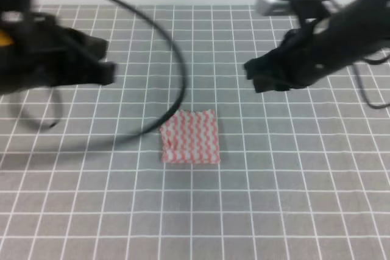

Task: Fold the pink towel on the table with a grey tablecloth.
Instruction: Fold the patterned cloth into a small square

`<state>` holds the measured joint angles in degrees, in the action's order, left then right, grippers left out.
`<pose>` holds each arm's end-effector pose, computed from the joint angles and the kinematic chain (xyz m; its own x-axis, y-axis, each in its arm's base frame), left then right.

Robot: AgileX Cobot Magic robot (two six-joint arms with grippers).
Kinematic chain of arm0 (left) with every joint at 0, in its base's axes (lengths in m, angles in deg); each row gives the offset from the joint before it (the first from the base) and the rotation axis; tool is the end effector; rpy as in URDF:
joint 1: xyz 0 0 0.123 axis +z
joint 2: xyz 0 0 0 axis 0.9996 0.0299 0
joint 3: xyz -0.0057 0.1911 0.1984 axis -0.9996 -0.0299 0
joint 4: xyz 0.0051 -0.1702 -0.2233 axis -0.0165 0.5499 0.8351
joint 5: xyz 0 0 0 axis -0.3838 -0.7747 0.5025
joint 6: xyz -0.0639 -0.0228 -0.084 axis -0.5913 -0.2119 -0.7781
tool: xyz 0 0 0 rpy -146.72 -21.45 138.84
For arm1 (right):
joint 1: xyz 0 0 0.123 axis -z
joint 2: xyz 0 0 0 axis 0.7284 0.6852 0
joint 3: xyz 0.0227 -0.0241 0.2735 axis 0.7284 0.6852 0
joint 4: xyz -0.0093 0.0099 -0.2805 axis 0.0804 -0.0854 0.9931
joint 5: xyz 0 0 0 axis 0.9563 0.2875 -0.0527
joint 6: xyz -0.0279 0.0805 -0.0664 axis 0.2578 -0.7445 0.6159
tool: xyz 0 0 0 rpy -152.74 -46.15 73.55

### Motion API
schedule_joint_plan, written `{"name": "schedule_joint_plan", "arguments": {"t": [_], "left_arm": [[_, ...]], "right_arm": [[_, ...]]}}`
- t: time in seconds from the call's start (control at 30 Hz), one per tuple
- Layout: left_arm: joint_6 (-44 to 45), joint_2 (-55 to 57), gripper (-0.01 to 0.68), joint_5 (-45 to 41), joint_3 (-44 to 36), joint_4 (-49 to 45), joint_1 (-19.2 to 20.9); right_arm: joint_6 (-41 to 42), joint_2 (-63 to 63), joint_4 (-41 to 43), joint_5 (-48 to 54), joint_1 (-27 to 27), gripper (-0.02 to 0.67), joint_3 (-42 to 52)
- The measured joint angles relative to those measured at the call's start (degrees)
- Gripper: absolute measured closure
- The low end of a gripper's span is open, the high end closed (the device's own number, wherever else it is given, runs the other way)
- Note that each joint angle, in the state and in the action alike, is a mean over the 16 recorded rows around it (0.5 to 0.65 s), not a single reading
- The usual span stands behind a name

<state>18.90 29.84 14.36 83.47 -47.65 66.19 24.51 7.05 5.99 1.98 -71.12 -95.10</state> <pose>0.2795 -0.1298 0.3441 -0.4076 0.2329 -0.8829 0.5137 0.8579 -0.0109 0.3586 0.1935 0.2821 -0.8222 -0.1955 -0.5345 -0.4045 0.8613 0.3073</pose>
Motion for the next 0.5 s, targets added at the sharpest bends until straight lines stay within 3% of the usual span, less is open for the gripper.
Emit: {"name": "schedule_joint_plan", "arguments": {"t": [0.5], "left_arm": [[-2.1, -40.3, 0.673, 6.5, -28.3, -0.5, 0.0]], "right_arm": [[-0.8, -39.3, 2.3, -6.0, 0.0, 0.665, 26.9]]}}
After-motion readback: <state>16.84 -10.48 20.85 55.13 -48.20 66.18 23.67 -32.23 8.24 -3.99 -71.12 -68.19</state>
